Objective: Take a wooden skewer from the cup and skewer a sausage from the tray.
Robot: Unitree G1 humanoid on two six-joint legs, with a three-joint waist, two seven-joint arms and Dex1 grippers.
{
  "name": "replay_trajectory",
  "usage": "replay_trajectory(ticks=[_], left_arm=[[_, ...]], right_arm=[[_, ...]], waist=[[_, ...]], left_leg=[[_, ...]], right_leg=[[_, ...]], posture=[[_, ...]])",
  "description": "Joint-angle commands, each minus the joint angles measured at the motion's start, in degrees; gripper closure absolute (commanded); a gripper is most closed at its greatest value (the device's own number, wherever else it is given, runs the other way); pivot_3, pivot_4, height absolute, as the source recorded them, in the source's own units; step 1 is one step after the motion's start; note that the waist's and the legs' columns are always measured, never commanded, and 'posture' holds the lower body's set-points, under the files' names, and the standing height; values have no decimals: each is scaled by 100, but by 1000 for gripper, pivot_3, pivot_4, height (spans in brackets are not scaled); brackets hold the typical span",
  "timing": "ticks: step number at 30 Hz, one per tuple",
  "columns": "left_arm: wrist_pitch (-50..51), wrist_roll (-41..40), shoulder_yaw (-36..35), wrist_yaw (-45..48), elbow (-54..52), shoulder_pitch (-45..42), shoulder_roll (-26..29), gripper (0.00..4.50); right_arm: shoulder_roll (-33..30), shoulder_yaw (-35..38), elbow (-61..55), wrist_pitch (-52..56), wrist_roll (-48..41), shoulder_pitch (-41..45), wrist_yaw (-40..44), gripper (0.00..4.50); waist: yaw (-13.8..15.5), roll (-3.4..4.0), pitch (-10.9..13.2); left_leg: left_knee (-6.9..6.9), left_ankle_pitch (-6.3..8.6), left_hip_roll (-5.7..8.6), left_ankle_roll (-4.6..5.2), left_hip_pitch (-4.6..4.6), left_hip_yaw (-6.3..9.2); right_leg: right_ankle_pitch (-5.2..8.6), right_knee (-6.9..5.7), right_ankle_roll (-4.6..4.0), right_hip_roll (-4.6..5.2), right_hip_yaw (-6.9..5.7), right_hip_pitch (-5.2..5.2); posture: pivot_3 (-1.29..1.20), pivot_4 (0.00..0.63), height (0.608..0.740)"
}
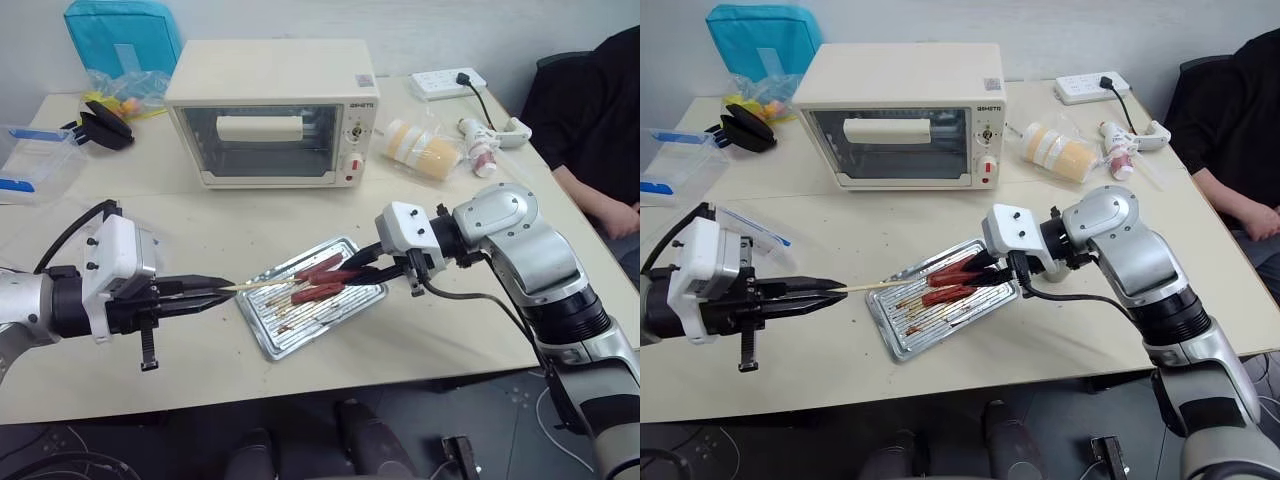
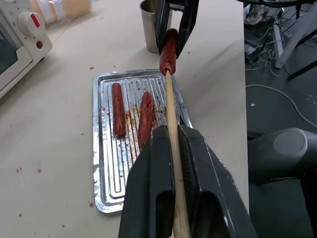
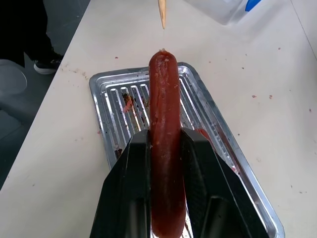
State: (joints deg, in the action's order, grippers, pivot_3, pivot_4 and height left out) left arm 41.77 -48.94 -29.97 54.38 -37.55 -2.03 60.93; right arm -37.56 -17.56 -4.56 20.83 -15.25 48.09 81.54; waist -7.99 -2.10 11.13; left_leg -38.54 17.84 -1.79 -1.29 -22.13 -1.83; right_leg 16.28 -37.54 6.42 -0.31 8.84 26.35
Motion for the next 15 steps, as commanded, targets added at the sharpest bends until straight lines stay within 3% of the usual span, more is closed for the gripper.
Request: replay_trajectory(ticks=[1,15], left_arm=[[-52,-38,0,-33,-46,-107,38,4500],[-83,20,90,12,30,-203,68,4500]], right_arm=[[39,119,-267,73,-154,63,-34,3631],[148,129,-405,277,-252,130,-123,3631]], waist=[[1,0,0],[3,0,0]], left_leg=[[0,0,0,0,0,0],[-8,0,0,0,-2,3]], right_leg=[[0,-1,0,0,0,0],[0,-6,0,1,-2,0]], posture=[[0,150,740],[0,150,740]])
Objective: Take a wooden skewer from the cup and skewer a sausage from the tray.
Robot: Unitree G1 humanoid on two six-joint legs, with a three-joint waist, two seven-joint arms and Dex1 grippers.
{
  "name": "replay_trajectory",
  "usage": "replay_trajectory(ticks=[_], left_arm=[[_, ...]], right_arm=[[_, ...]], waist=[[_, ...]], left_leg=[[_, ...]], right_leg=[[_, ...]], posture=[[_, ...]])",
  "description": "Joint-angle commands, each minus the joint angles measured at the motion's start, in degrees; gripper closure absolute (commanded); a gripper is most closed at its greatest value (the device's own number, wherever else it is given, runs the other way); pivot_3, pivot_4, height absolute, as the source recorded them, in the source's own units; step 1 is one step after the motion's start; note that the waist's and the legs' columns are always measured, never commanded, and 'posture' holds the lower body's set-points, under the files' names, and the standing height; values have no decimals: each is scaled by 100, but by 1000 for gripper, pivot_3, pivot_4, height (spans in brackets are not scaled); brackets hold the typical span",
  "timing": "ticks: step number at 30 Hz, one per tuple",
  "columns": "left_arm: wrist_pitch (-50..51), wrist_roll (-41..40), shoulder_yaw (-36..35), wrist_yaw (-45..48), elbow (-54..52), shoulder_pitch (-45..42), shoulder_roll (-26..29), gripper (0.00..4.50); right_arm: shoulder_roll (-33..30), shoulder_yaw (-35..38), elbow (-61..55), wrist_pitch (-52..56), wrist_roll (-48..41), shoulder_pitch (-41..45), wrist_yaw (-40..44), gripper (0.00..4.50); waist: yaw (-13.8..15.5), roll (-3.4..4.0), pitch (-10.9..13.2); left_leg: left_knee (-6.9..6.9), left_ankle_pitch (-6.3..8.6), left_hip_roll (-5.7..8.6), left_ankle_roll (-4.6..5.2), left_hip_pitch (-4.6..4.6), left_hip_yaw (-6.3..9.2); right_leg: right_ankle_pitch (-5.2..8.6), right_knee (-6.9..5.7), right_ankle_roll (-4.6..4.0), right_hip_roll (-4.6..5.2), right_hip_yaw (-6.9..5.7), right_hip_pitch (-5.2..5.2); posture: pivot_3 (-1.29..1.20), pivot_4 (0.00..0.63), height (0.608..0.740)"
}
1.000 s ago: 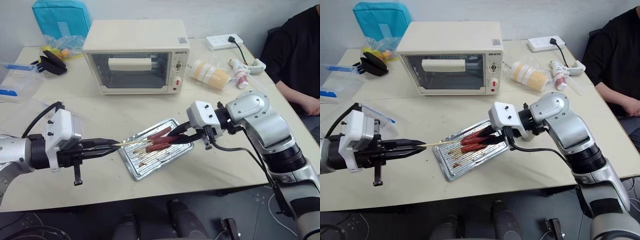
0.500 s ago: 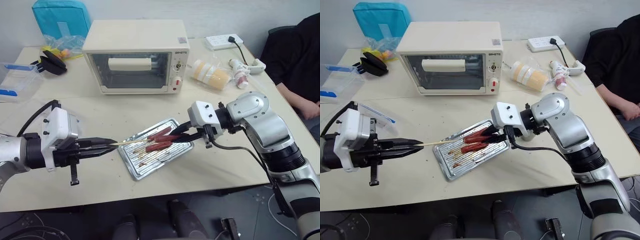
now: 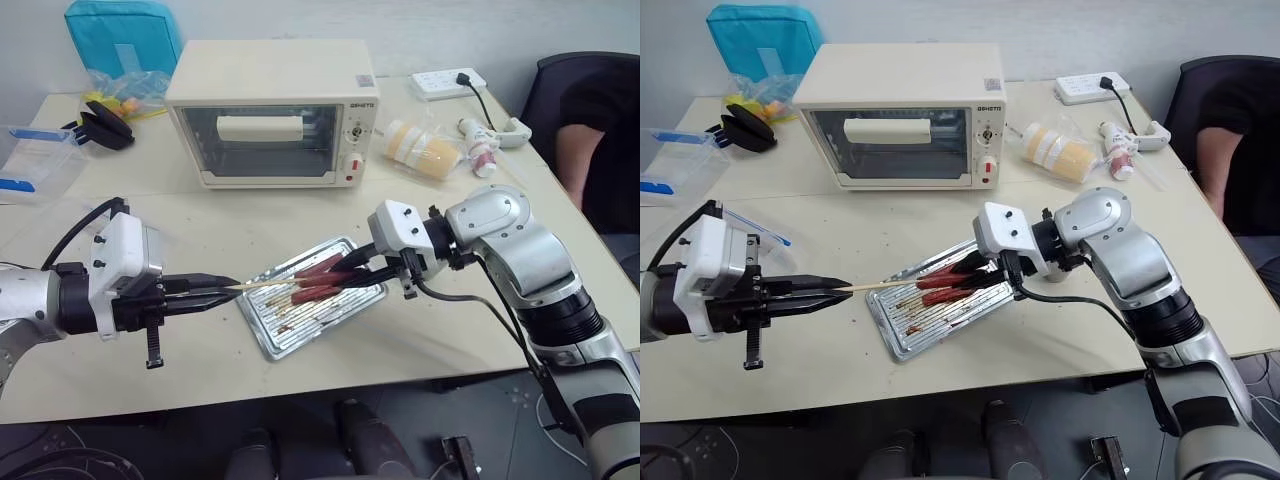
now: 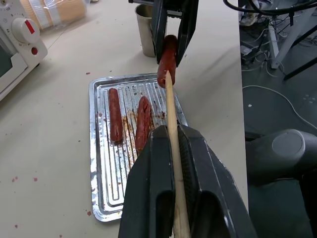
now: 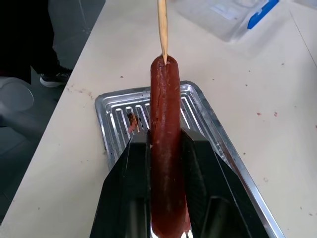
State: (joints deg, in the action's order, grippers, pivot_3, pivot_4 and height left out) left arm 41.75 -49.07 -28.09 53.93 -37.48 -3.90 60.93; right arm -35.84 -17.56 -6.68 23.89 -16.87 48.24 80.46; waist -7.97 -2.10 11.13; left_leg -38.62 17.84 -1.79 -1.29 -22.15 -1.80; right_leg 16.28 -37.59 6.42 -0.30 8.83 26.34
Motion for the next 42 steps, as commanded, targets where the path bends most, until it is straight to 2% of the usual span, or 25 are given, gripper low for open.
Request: replay_trajectory(ticks=[1,12,42], left_arm=[[-87,54,-130,79,38,7,79,4500],[-114,191,-420,258,155,202,135,4500],[-82,96,-151,151,109,-99,107,4500]], right_arm=[[-38,127,-175,-52,-73,109,-9,3631],[-104,152,-33,-153,-28,122,19,3631],[112,167,54,-46,-142,295,-176,3631]], waist=[[1,0,0],[3,0,0],[-1,0,0]], left_leg=[[0,0,0,0,0,0],[-2,0,0,0,-1,0],[-3,0,0,0,-1,1]], right_leg=[[0,0,0,0,0,0],[0,0,0,1,-1,0],[0,-2,0,0,-1,0]], posture=[[0,150,740],[0,150,740],[0,150,740]])
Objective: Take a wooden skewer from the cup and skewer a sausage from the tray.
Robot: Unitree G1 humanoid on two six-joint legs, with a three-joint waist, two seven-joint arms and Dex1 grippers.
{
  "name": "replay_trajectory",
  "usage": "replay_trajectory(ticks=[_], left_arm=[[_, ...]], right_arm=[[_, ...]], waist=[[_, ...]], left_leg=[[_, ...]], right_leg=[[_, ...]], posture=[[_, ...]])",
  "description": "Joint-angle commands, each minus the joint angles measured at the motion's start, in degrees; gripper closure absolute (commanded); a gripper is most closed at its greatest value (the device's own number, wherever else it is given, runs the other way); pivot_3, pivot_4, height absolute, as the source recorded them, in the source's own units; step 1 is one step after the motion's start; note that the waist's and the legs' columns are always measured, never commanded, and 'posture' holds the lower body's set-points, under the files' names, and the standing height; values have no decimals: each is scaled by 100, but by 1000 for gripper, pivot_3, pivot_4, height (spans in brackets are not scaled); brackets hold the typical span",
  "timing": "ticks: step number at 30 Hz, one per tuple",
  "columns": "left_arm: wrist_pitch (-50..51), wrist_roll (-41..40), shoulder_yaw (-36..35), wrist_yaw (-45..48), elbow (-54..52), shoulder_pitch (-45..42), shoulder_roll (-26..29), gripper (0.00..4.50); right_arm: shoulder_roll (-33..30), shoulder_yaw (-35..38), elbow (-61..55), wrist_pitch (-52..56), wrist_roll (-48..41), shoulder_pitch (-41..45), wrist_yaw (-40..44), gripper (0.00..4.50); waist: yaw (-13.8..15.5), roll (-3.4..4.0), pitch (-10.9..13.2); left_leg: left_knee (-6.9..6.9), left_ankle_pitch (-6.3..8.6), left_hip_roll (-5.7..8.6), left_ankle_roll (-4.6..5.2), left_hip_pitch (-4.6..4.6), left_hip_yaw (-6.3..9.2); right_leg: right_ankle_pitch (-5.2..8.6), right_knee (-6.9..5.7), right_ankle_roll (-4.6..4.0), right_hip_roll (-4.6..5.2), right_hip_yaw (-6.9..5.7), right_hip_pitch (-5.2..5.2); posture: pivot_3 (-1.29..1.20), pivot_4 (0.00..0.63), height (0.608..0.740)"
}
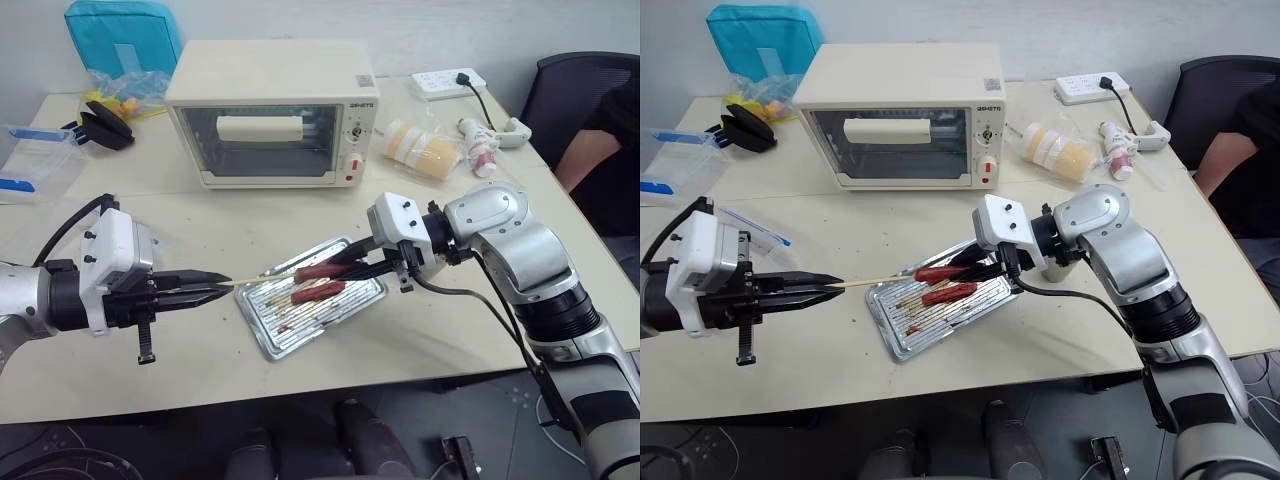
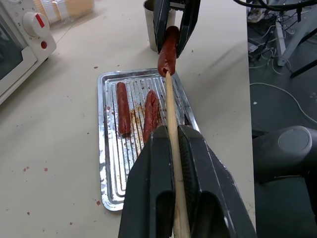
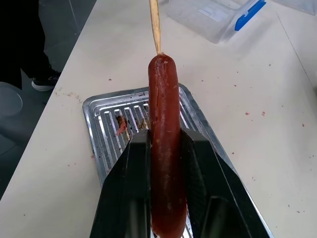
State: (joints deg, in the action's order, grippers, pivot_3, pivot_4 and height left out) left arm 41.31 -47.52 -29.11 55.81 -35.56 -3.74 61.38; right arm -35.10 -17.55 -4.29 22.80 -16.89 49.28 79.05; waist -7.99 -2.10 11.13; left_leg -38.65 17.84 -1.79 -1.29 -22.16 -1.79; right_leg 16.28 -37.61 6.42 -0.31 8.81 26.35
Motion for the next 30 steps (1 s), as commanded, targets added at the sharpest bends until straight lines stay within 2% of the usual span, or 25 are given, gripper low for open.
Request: replay_trajectory(ticks=[1,17,30], left_arm=[[-37,-68,-15,-54,-86,-148,53,4500],[-115,-29,992,-199,52,-1095,-139,4500],[-132,33,867,-171,99,-1012,-135,4500]], right_arm=[[45,173,-228,93,-169,198,-34,3631],[354,110,-870,339,-436,416,-130,3631],[188,103,-738,229,-298,355,-67,3631]], waist=[[2,0,0],[2,0,0],[5,0,0]], left_leg=[[0,0,0,0,0,0],[-4,0,1,-1,-2,2],[-8,0,0,-1,-4,6]], right_leg=[[0,0,0,0,0,0],[0,-3,0,-2,-1,0],[0,-4,0,1,-4,0]], posture=[[0,150,740],[0,150,740],[0,150,740]])
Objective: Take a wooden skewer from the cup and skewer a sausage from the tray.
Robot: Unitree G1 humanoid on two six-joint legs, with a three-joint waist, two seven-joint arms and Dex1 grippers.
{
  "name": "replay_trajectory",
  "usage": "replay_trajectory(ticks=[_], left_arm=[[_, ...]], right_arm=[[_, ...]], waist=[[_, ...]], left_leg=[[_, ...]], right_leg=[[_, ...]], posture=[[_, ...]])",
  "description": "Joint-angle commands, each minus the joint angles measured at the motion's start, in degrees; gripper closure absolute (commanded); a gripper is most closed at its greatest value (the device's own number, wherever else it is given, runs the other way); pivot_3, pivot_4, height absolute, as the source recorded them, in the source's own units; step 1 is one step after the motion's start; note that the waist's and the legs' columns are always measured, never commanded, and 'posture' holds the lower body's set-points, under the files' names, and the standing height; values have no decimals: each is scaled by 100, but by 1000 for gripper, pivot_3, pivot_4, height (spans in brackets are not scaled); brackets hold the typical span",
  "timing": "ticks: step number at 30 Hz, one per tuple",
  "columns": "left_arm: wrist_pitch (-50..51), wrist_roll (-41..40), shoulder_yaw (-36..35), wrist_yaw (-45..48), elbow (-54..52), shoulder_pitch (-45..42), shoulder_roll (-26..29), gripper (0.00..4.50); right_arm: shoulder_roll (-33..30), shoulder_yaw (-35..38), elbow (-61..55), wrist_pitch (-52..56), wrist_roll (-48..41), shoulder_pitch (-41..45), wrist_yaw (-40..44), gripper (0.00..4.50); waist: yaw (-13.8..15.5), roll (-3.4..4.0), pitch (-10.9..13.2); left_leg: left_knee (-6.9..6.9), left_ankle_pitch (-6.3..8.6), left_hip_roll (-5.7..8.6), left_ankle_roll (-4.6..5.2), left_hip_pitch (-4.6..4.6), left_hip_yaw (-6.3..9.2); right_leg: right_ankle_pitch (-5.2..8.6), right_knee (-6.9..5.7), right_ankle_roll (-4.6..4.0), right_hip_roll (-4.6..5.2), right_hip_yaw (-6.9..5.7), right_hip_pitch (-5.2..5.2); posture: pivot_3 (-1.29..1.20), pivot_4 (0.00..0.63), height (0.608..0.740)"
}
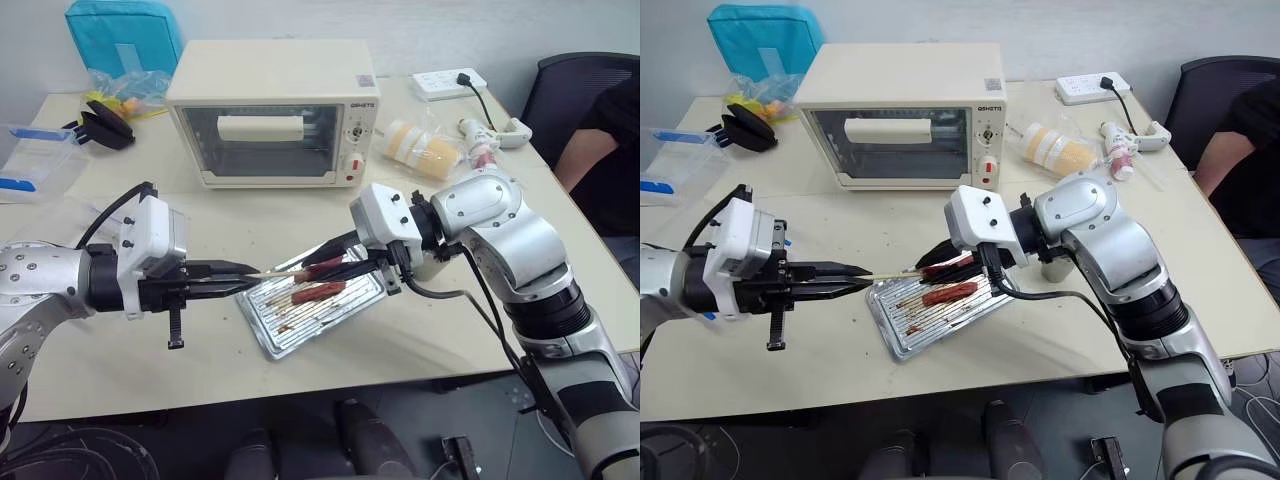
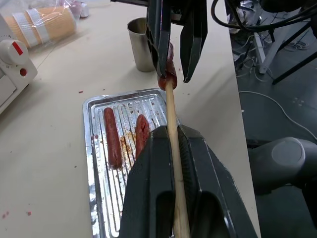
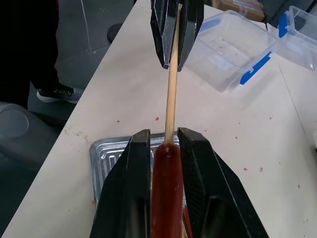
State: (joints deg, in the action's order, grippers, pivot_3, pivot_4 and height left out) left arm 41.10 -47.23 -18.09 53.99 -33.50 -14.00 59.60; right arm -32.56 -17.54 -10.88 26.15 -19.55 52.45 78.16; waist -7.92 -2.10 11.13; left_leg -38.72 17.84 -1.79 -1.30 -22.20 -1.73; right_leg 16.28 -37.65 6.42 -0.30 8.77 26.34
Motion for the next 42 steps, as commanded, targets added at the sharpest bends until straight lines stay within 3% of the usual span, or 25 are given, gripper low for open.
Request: replay_trajectory(ticks=[1,8,14,17,22,26,31,37,42], left_arm=[[-107,1,-246,2,-114,28,39,4500],[-41,79,-720,-146,-150,427,18,4500],[380,237,-2135,-1342,-788,1548,-623,4500],[747,281,-2628,-2328,-1355,1913,-1131,4500],[1500,448,-3206,-4656,-2416,2182,-2619,4500],[1409,977,-2971,-6052,-2650,2333,-3313,4500],[1929,1611,-2391,-7488,-2637,1663,-4114,4500],[2408,2020,-2093,-7886,-2122,1003,-4533,4500],[2343,2343,-2081,-7708,-1406,707,-4383,4500]], right_arm=[[-75,100,-75,-118,-25,31,17,3631],[-102,277,-28,6,-97,145,-147,3631],[-299,1183,-60,1662,-1139,523,-599,3631],[-393,1458,-188,2158,-1505,551,-788,3631],[-465,1607,-354,2374,-1707,432,-1083,3631],[-517,1668,-462,2494,-1874,343,-1231,3631],[-542,1703,-566,2592,-2049,290,-1402,3631],[-573,1733,-728,2661,-2238,292,-1551,3631],[-631,1770,-837,2728,-2402,293,-1664,3631]], waist=[[-3,0,0],[-12,0,0],[2,0,0],[10,0,0],[19,-2,-1],[38,-5,-3],[131,-6,-5],[167,-16,-10],[167,-16,-10]], left_leg=[[0,0,0,0,0,0],[0,0,-1,0,0,0],[0,0,-3,0,-2,11],[-7,0,2,0,-3,30],[-25,2,8,3,3,61],[-30,3,12,2,9,89],[-33,3,27,2,8,103],[-33,3,60,2,2,112],[-32,3,61,2,2,115]], right_leg=[[0,0,0,0,0,0],[0,-1,0,-1,0,1],[2,-6,-3,49,-14,3],[4,-2,-7,66,-46,-9],[2,17,-3,73,-74,-51],[1,28,-1,75,-99,-77],[0,31,0,54,-114,-87],[-2,35,4,55,-120,-88],[-2,34,4,54,-123,-88]], posture=[[0,150,740],[0,150,740],[0,150,740],[0,150,740],[0,150,740],[0,150,740],[0,150,740],[0,150,740],[0,150,740]])
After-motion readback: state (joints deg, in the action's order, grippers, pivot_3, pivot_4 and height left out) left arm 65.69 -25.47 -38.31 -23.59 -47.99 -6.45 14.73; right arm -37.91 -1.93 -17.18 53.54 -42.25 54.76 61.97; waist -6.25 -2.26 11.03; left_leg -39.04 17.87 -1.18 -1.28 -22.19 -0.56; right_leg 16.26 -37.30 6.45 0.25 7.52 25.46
